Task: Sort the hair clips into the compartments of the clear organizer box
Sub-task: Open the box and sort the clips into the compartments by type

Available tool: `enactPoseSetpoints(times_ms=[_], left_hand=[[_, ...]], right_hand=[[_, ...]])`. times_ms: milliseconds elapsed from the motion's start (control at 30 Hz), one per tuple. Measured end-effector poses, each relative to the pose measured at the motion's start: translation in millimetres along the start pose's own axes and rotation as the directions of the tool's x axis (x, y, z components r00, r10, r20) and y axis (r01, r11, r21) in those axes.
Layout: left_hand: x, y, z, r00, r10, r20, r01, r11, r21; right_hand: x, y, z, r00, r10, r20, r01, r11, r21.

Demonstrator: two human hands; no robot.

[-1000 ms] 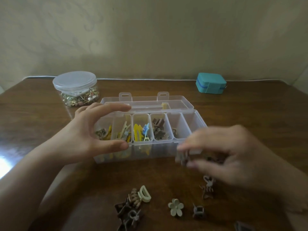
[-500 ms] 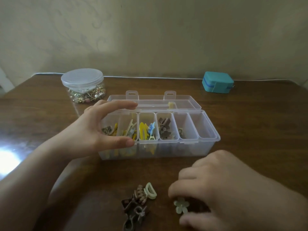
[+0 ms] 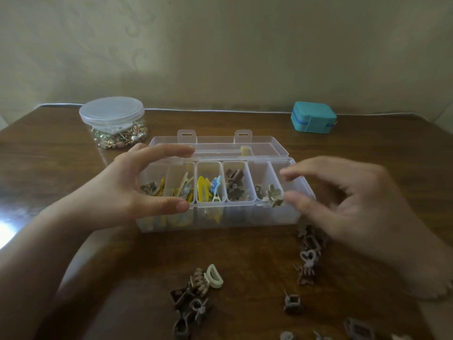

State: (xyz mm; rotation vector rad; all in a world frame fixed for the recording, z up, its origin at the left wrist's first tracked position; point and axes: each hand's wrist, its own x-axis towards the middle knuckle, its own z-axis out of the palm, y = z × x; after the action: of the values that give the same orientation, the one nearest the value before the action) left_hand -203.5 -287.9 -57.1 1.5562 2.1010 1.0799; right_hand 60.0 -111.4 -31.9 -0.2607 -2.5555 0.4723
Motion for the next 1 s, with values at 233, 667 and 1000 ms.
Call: enactPoseSetpoints(times_ms=[233, 667, 1000], left_hand=[[-1.0, 1.6, 0.6, 1.000, -0.012, 0.005, 0.012, 1.000, -0.015], [0.0, 1.3, -1.3, 0.999, -0.039, 0.015, 0.039, 0.999, -0.014], [0.1, -0.7, -0.4, 0.999, -0.037, 0.020, 0.037, 0.999, -0.019]], right_hand=[[-2.3, 4.1, 3.1, 1.000, 0.001, 0.031, 0.002, 0.995, -0.100], [0.4, 26.6, -36.2, 0.941, 0.273, 0.200, -0.219, 0.942, -0.254], [0.5, 53.5, -26.9, 0.615, 0.497, 0.612, -0.513, 0.842, -0.168]])
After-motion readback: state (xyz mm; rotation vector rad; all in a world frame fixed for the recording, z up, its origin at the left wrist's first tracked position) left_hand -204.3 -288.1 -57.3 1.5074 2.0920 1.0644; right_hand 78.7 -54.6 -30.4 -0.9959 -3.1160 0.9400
